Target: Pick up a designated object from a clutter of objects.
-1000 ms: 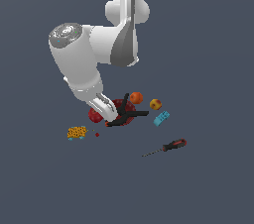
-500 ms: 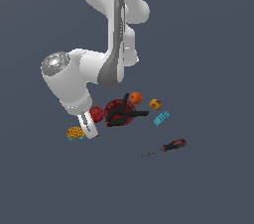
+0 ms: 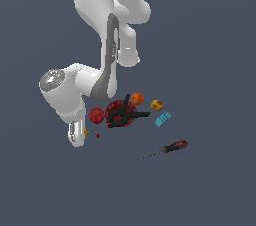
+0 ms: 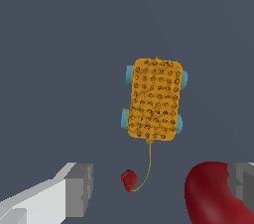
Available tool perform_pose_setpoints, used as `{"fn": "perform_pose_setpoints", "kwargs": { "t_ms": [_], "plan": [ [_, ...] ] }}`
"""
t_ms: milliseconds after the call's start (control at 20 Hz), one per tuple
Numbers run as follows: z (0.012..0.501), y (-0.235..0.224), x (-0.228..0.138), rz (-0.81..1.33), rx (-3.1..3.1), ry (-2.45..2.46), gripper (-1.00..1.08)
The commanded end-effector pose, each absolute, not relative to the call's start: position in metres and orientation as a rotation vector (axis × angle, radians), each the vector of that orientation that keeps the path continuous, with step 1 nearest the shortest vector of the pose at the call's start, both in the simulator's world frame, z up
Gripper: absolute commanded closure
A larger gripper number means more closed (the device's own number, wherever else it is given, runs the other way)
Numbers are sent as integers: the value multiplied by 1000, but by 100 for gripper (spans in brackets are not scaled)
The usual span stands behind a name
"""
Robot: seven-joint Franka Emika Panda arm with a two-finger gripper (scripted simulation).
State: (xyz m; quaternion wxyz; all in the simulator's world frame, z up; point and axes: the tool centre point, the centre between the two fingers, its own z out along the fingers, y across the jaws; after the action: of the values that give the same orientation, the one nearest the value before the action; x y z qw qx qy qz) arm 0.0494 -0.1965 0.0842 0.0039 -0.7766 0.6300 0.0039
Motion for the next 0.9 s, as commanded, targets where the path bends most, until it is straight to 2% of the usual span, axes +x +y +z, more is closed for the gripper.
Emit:
{"fn": "perform_pose_setpoints", "kwargs": {
  "t_ms": [0, 600, 850],
  "plan": [
    [76, -203, 49, 6, -2390, 2032, -92],
    [63, -210, 48, 2, -2339, 2097, -92],
    [42, -211, 47, 1, -2336, 2101, -92]
  ]
}}
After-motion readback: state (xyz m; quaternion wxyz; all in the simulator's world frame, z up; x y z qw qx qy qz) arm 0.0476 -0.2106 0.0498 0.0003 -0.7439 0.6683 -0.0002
